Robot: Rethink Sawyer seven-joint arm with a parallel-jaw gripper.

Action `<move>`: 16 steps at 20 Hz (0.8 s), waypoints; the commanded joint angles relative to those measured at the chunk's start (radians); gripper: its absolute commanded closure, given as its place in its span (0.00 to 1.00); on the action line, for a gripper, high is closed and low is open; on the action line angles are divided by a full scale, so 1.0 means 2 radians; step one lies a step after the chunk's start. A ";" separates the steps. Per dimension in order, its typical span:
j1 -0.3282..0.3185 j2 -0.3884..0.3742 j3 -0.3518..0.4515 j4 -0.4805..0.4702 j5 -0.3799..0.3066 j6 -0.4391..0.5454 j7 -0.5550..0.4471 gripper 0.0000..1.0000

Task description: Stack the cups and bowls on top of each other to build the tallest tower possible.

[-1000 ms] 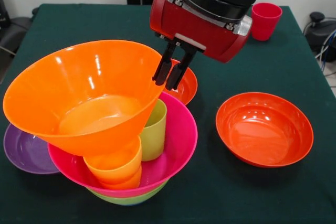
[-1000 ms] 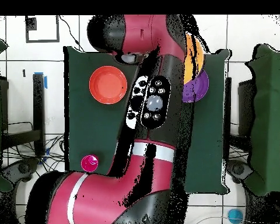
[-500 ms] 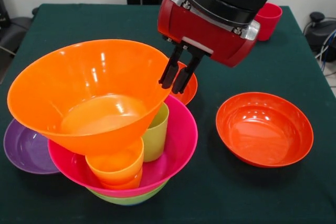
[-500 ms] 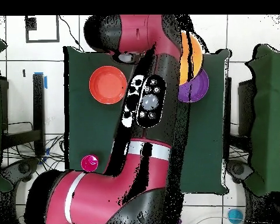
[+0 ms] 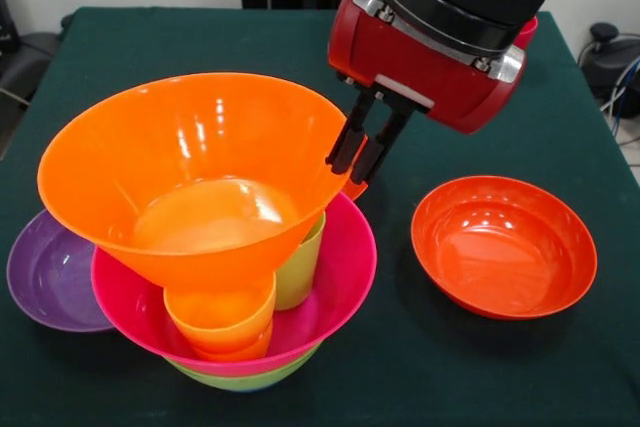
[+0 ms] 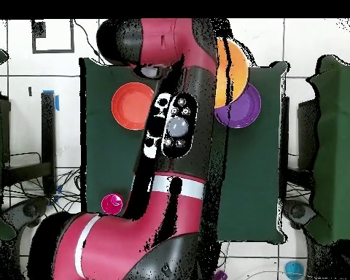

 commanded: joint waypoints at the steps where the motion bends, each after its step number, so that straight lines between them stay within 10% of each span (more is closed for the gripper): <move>1: 0.009 0.020 0.022 -0.010 0.011 0.025 0.092 1.00; 16: 0.014 0.013 0.012 0.012 0.027 0.013 0.093 1.00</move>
